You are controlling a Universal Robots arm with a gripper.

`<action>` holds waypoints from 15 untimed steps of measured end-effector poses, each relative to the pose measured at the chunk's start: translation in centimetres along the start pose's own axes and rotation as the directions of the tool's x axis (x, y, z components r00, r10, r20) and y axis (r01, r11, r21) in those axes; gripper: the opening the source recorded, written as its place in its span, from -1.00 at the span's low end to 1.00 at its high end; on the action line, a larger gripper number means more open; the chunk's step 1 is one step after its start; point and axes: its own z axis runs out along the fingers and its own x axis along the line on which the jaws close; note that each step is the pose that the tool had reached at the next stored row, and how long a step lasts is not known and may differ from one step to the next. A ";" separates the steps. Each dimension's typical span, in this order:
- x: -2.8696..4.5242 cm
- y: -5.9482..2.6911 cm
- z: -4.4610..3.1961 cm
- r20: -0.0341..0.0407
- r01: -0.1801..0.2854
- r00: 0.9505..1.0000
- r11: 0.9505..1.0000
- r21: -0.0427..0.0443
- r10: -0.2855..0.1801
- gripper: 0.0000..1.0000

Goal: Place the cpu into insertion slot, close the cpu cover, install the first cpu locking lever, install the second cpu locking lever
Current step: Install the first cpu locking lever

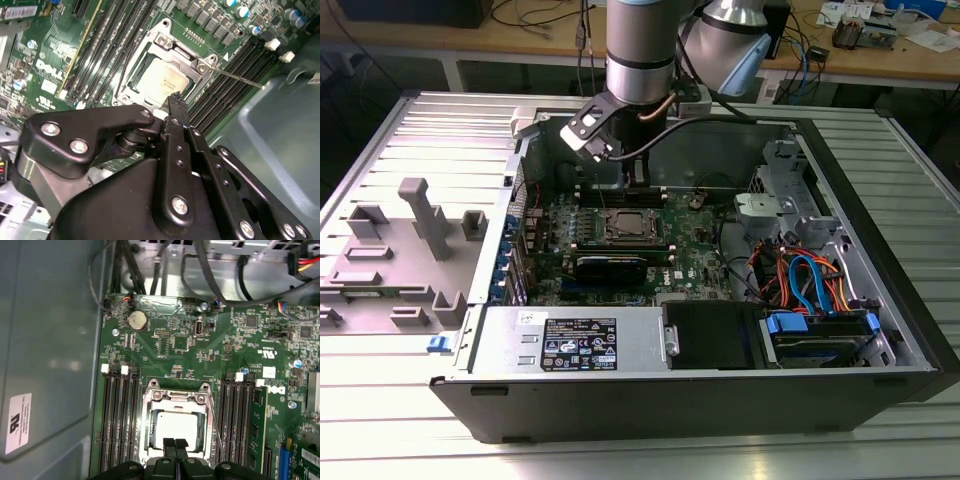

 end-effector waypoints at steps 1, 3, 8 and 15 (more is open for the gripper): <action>0.00 0.00 0.00 0.000 0.015 1.000 1.000 0.000 -0.015 -0.79; 0.00 0.00 0.00 0.000 0.054 0.999 0.999 0.001 -0.054 -0.79; 0.00 0.00 -0.36 -0.001 0.078 0.997 0.997 0.001 -0.078 -0.79; 0.02 0.01 -1.02 -0.001 0.092 0.996 0.996 0.002 -0.092 -0.79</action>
